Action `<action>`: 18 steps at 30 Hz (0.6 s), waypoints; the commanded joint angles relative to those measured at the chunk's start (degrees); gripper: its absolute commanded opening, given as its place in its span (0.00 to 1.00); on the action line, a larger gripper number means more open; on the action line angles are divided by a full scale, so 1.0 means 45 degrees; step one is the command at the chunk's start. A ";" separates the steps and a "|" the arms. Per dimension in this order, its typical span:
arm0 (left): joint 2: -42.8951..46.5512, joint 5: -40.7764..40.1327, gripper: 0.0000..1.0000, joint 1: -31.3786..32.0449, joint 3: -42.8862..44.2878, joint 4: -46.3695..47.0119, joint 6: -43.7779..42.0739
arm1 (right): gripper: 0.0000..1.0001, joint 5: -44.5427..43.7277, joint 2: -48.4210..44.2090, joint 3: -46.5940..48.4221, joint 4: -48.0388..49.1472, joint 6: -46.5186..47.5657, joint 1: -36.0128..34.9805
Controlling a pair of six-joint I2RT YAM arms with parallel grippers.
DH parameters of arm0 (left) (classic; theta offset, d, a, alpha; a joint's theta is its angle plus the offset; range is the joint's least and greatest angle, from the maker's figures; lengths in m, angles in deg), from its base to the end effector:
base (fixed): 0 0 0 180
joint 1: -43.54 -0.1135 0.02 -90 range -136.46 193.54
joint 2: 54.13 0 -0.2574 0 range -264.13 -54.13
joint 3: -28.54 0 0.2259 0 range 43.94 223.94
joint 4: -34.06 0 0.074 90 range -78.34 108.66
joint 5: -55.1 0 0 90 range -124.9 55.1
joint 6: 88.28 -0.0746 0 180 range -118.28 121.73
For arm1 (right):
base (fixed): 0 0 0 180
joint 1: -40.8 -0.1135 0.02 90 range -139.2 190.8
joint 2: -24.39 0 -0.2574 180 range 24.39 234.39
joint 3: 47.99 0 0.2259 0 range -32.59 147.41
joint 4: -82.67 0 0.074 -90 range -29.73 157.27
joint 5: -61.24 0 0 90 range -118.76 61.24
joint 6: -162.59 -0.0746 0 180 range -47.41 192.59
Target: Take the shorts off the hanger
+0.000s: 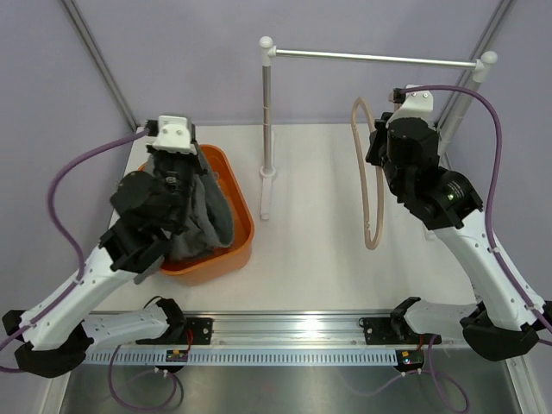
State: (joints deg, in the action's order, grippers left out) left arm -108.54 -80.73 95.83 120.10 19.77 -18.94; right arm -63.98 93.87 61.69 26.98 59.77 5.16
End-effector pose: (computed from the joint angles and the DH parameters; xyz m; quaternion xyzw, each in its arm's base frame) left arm 0.1441 -0.0989 0.5082 0.0419 0.6024 -0.0020 0.7971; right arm 0.2139 0.1004 0.4643 0.0294 0.7799 0.0172 0.6250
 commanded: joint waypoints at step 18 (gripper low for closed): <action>-0.4548 0.3208 0.00 -0.3554 0.9694 -0.5950 0.4163 | 0.00 0.0288 -0.1551 -0.0071 -0.0402 -0.0296 0.0068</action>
State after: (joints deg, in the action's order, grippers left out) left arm -128.67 -70.34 80.00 155.64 -7.71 1.32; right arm -63.13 87.51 61.23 24.27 59.10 5.18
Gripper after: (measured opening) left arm 0.031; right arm 0.110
